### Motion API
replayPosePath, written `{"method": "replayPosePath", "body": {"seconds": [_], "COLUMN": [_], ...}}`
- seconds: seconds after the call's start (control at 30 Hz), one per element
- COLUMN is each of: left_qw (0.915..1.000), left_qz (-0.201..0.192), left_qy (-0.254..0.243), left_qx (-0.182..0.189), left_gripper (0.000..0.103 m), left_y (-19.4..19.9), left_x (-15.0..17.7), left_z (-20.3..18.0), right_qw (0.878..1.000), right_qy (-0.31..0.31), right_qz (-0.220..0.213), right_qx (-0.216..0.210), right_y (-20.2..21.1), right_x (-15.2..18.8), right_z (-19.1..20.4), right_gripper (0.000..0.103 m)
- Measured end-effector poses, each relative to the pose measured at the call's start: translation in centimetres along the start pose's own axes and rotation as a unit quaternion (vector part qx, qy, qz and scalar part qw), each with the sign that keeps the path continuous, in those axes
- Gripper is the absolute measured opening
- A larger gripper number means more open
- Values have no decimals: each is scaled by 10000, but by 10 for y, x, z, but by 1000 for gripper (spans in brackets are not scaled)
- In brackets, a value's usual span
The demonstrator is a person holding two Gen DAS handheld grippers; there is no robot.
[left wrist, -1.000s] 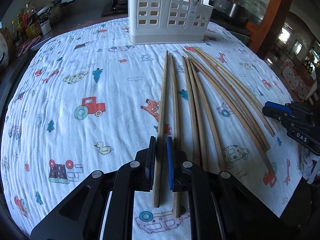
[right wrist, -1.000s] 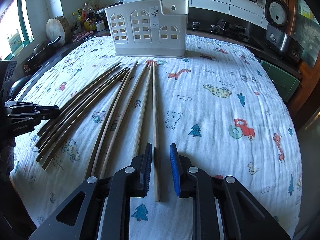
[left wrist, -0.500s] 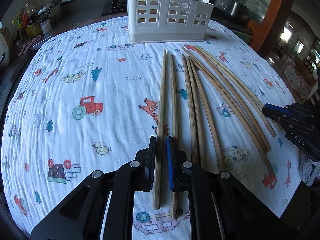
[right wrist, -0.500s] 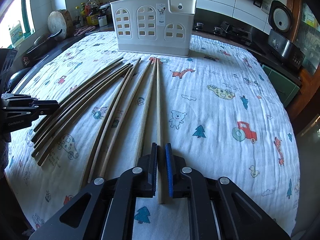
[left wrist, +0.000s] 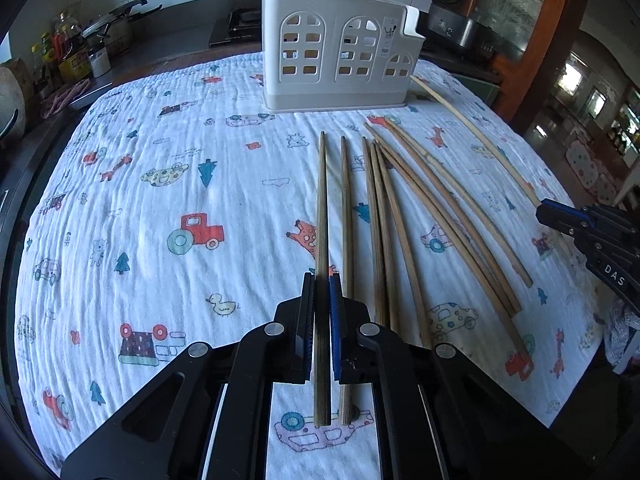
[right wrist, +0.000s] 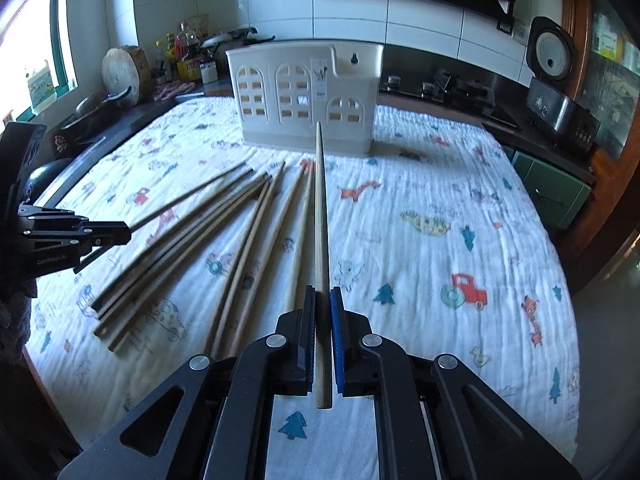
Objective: Organize utensils
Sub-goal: 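Lift the chopstick in the left gripper off the cloth while the right gripper lifts its chopstick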
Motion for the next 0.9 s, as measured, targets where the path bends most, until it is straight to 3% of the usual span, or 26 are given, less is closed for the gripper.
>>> {"method": "replayPosePath", "body": {"seconds": [0.13, 0.47, 0.9], "left_qw": [10000, 9994, 9984], "left_qz": [-77, -339, -565], "left_qy": [-7, 9, -26], "left_qx": [-26, -90, -85], "left_gripper": [6, 6, 6], "left_y": [9, 25, 38], "left_x": [-1, -2, -18], "left_z": [-2, -2, -5], "right_qw": [10000, 9987, 9989], "right_qy": [50, -141, -155], "right_qz": [3, 480, 435], "right_qx": [1, -27, -21], "right_y": [2, -23, -22], "right_x": [1, 37, 41], "right_z": [4, 5, 6], "right_gripper": [7, 7, 8]}}
Point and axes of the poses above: each gripper's, at about its wrist camera, not at the fingertips, and y roughly against the way its jaws point, z to its left, x to its underside, the point moved 3 cm from there along -y, roughly the way its jaws point, and after that the axes turned 10 degrees about x, right-handed, at the moved point
